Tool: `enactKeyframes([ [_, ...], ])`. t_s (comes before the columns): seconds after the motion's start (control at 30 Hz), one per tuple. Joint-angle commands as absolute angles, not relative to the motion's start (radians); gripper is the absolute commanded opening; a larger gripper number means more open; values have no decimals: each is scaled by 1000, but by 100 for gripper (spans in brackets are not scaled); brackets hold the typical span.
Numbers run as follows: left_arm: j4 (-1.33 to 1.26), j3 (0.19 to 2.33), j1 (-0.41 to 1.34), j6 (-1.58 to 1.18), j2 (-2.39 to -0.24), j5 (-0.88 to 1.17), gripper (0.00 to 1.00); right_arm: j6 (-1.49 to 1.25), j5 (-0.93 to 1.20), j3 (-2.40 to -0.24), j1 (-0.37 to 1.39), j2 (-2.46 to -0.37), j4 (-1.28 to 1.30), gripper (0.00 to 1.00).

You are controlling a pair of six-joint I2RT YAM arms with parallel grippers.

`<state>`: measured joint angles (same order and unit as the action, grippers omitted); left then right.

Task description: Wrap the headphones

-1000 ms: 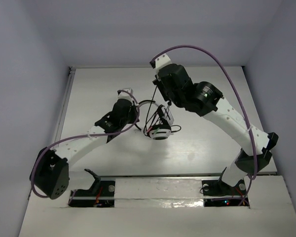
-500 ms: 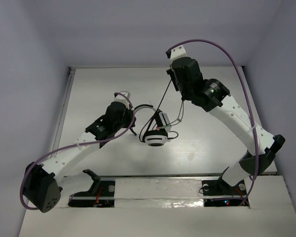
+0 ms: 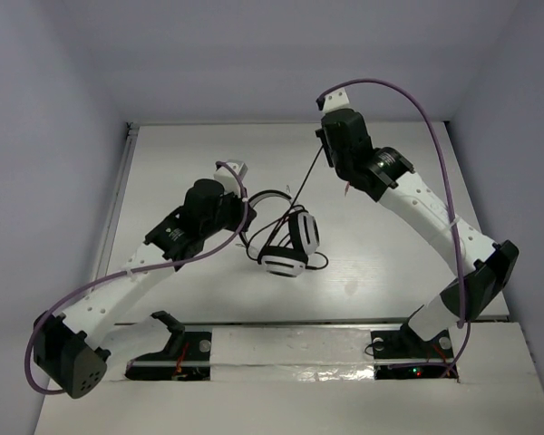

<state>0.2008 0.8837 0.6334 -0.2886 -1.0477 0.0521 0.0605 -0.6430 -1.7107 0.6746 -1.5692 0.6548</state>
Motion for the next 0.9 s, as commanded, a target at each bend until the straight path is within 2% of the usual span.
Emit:
enactKeyframes([
  [0.0,161,969,640,-262,-988,187,0,8,-608,-1651,660,-1505,500,8],
  [0.23,94,1089,608,-357,-965,198,0,-135,-418,-1429,660,-1399,402,7],
  [0.4,63,1193,584,-405,-992,244,0,-218,-261,-1289,660,-1341,233,8],
  [0.47,45,1212,584,-417,-996,244,0,-238,-154,-1202,660,-1318,98,17],
  [0.7,18,1249,584,-471,-991,209,0,-362,96,-1062,660,-1356,-245,24],
  [0.73,14,1256,584,-489,-991,201,0,-376,118,-1031,660,-1371,-282,29],
  [0.87,6,1270,584,-526,-989,164,0,-445,247,-967,660,-1420,-470,34],
])
